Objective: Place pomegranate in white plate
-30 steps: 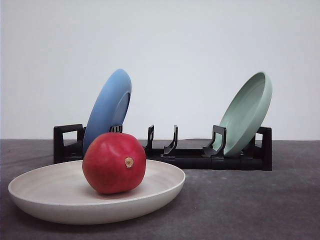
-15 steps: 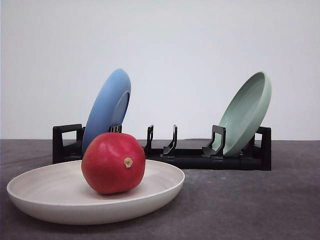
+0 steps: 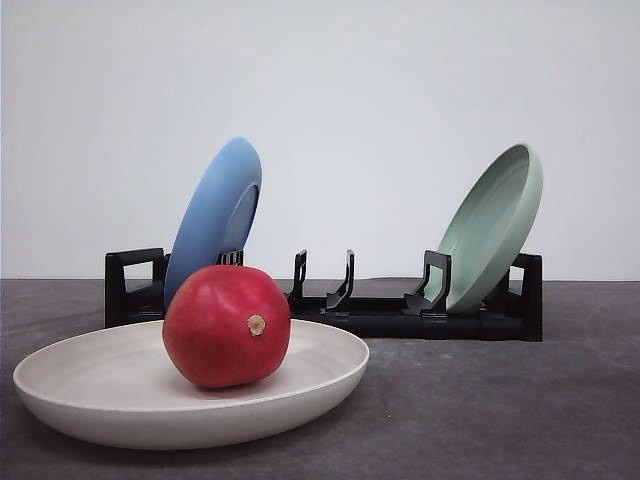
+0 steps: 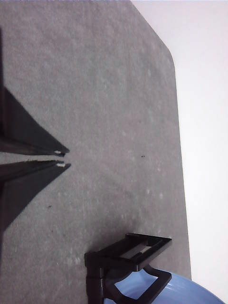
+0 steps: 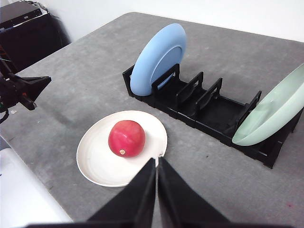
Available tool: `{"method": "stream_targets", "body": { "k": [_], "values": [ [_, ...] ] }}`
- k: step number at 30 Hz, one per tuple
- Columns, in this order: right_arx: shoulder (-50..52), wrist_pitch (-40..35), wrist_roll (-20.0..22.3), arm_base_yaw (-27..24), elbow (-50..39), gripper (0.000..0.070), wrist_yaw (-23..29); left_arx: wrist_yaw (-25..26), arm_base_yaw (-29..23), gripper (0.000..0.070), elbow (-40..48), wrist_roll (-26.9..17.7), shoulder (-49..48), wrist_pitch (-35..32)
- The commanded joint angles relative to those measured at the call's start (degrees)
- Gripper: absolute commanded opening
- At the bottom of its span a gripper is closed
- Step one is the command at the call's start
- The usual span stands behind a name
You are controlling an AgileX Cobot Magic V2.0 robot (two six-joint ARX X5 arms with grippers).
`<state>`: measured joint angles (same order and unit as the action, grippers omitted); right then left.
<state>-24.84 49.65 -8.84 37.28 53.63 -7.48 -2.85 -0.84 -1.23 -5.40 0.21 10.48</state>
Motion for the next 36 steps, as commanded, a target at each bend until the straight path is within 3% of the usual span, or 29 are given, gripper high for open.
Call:
{"method": "stream_targets", "body": {
  "k": [1, 28, 32, 36],
  "values": [
    [-0.11, -0.52, 0.28, 0.36, 0.26, 0.0, 0.04, -0.33, 0.07, 0.0, 0.55, 0.26, -0.09, 0.2],
    [0.92, -0.56, 0.46, -1.1, 0.19, 0.0, -0.14, -0.33, 0.07, 0.0, 0.55, 0.26, -0.09, 0.2],
    [2.52, -2.69, 9.25, -9.41, -2.08, 0.0, -0.33, -0.33, 0.07, 0.0, 0.55, 0.26, -0.09, 0.21],
    [6.9, -14.38, 17.43, -19.85, -11.5, 0.0, 0.02, -0.33, 0.07, 0.0, 0.55, 0.25, -0.09, 0.2]
  ]
}}
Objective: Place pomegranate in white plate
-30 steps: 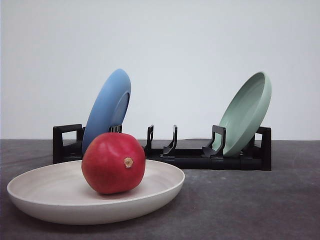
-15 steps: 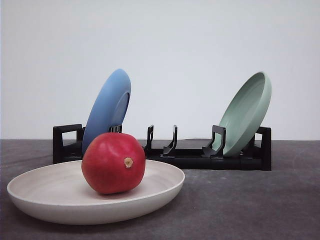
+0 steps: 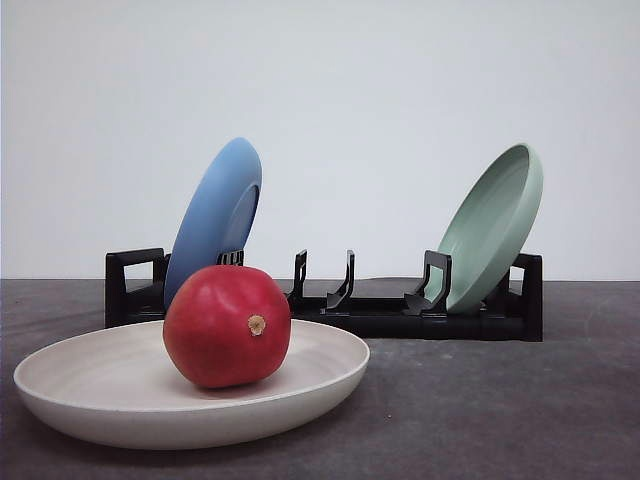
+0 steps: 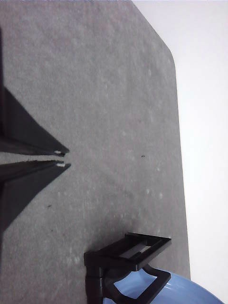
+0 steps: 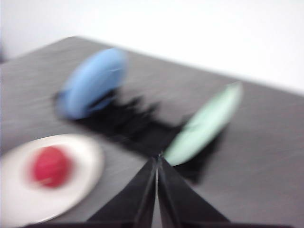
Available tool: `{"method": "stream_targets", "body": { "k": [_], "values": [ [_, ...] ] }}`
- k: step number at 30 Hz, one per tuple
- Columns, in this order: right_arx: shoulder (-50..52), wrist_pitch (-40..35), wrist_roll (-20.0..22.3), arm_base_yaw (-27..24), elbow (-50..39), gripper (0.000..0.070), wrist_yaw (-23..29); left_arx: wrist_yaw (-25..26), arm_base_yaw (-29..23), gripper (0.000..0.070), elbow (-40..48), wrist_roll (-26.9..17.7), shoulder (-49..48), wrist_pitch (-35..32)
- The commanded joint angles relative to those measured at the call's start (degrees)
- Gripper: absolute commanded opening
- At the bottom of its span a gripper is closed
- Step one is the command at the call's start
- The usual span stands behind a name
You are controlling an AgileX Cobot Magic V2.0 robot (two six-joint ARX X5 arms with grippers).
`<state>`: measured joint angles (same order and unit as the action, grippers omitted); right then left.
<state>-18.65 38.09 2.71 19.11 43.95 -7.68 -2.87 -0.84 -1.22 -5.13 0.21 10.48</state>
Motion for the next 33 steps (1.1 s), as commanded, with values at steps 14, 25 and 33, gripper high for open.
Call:
{"method": "stream_targets", "body": {
  "k": [14, 25, 33],
  "values": [
    [14.8, -29.36, 5.22, -18.64, -36.6, 0.0, 4.3, -0.31, 0.07, 0.0, 0.53, -0.02, -0.09, 0.2],
    [18.45, -27.78, 1.91, -19.71, -43.35, 0.0, 6.14, -0.31, 0.07, 0.0, 0.53, -0.03, -0.09, 0.2],
    [18.45, -27.98, -0.12, -19.61, -43.35, 0.0, 6.3, -0.31, 0.07, 0.0, 0.53, -0.02, -0.09, 0.22]
  ]
}}
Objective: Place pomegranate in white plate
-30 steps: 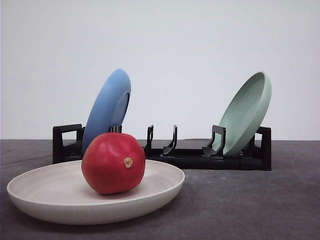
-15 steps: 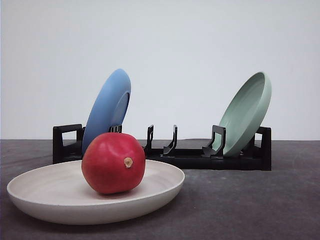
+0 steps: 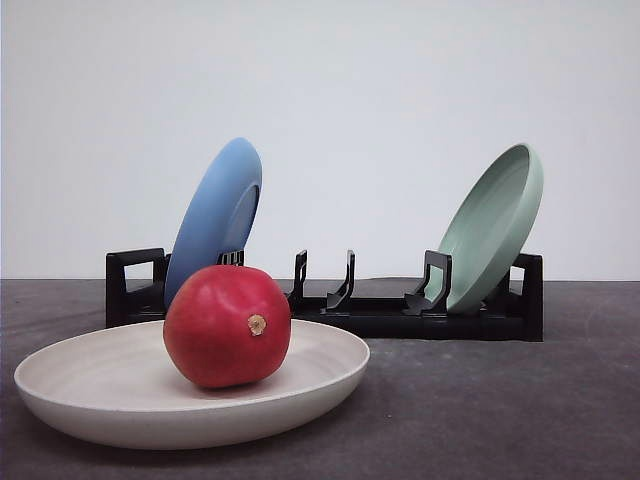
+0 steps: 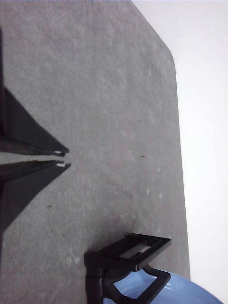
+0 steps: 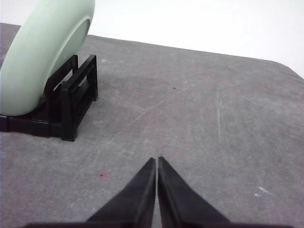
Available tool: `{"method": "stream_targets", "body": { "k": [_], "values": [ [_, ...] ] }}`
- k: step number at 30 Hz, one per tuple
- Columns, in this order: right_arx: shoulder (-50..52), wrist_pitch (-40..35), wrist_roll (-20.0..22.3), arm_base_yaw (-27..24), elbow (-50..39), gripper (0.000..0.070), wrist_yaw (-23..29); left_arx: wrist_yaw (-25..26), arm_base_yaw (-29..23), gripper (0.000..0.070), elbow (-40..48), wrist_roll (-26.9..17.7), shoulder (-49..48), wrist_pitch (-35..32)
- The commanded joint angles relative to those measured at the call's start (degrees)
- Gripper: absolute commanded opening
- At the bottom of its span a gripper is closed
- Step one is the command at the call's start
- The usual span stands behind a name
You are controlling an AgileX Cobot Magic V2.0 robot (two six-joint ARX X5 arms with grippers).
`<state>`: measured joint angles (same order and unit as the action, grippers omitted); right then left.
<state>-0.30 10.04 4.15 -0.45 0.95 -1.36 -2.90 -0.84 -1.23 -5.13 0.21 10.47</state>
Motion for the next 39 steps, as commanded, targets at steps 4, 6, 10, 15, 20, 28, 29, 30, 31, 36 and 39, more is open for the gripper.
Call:
{"method": "stream_targets", "body": {
  "k": [4, 6, 10, 15, 20, 28, 29, 30, 31, 36, 39],
  "values": [
    [0.09, -0.75, -1.76, -0.07, -0.35, 0.0, -0.08, -0.28, 0.07, 0.0, 0.54, -0.02, -0.09, 0.21],
    [0.09, -1.24, -1.76, -0.07, -0.35, 0.0, -0.12, -0.28, 0.07, 0.0, 0.54, -0.02, -0.09, 0.21],
    [0.09, -1.25, -1.76, -0.07, -0.35, 0.0, -0.11, -0.28, 0.07, 0.0, 0.54, -0.02, -0.09, 0.23],
    [0.09, -1.25, -1.76, -0.15, -0.35, 0.0, -0.1, -0.28, 0.07, 0.0, 0.54, -0.02, -0.09, 0.22],
    [0.09, -1.25, -1.76, -0.19, -0.35, 0.0, -0.11, -0.28, 0.07, 0.0, 0.54, -0.02, -0.09, 0.23],
    [0.09, -1.21, -1.76, -0.17, -0.35, 0.0, -0.1, -0.28, 0.07, 0.0, 0.54, -0.02, -0.09, 0.21],
    [0.09, -1.22, -1.76, -0.17, -0.35, 0.0, -0.1, -0.28, 0.07, 0.0, 0.54, -0.02, -0.09, 0.22],
    [0.09, -1.22, -1.76, -0.17, -0.35, 0.0, -0.1, -0.28, 0.07, 0.0, 0.54, -0.02, -0.09, 0.21],
    [0.09, -1.22, -1.76, -0.17, -0.35, 0.0, -0.1, -0.28, 0.07, 0.0, 0.54, -0.02, -0.09, 0.23],
    [0.09, -1.22, -1.76, -0.17, -0.35, 0.0, -0.1, -0.28, 0.07, 0.0, 0.54, -0.02, -0.09, 0.23],
    [0.09, -1.22, -1.76, -0.17, -0.35, 0.0, -0.11, -0.28, 0.07, 0.0, 0.54, -0.02, -0.09, 0.23]
  ]
}}
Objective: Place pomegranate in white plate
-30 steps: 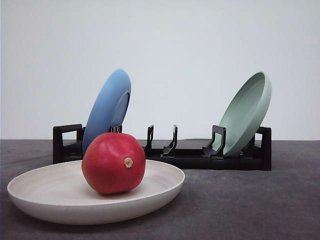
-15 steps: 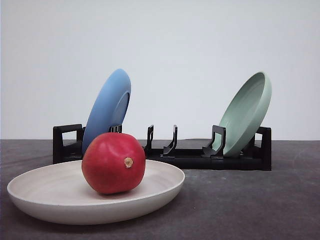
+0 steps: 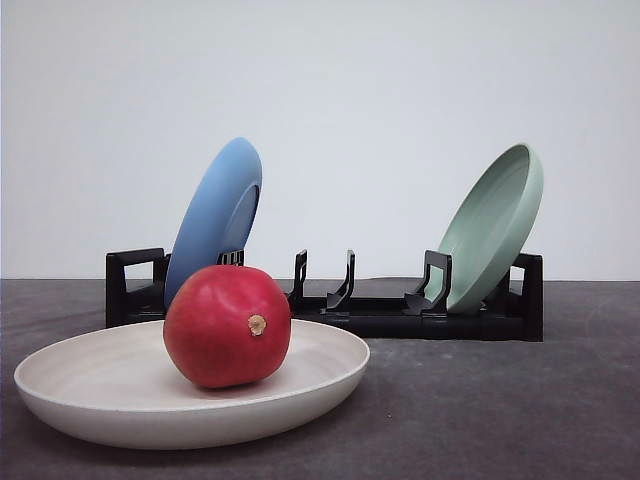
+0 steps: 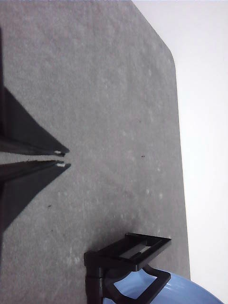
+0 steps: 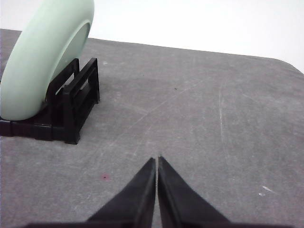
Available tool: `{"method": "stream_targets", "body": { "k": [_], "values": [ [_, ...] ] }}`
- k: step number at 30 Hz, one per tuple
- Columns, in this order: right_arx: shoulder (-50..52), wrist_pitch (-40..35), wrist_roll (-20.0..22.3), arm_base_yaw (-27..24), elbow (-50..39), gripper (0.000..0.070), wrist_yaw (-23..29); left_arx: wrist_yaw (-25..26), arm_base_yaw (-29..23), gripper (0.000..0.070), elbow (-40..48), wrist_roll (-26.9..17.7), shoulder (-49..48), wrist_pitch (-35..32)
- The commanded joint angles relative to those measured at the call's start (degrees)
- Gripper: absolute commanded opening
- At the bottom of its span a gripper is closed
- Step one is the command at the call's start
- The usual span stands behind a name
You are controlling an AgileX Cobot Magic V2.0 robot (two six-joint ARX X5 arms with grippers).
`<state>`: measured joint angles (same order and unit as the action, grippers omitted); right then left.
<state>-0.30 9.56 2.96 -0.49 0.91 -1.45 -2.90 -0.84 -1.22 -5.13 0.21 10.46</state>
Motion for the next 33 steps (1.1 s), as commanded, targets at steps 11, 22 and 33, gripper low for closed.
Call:
{"method": "stream_targets", "body": {
  "k": [11, 22, 33],
  "values": [
    [0.09, -0.74, -0.57, -0.13, -0.31, 0.0, 0.0, -0.28, 0.07, 0.0, 0.53, -0.02, -0.09, 0.24],
    [0.09, -0.74, -0.57, -0.13, -0.31, 0.0, 0.0, -0.28, 0.07, 0.0, 0.53, -0.02, -0.09, 0.24],
    [0.09, -0.74, -0.57, -0.13, -0.31, 0.0, 0.0, -0.28, 0.07, 0.0, 0.53, -0.02, -0.09, 0.23]
  ]
}}
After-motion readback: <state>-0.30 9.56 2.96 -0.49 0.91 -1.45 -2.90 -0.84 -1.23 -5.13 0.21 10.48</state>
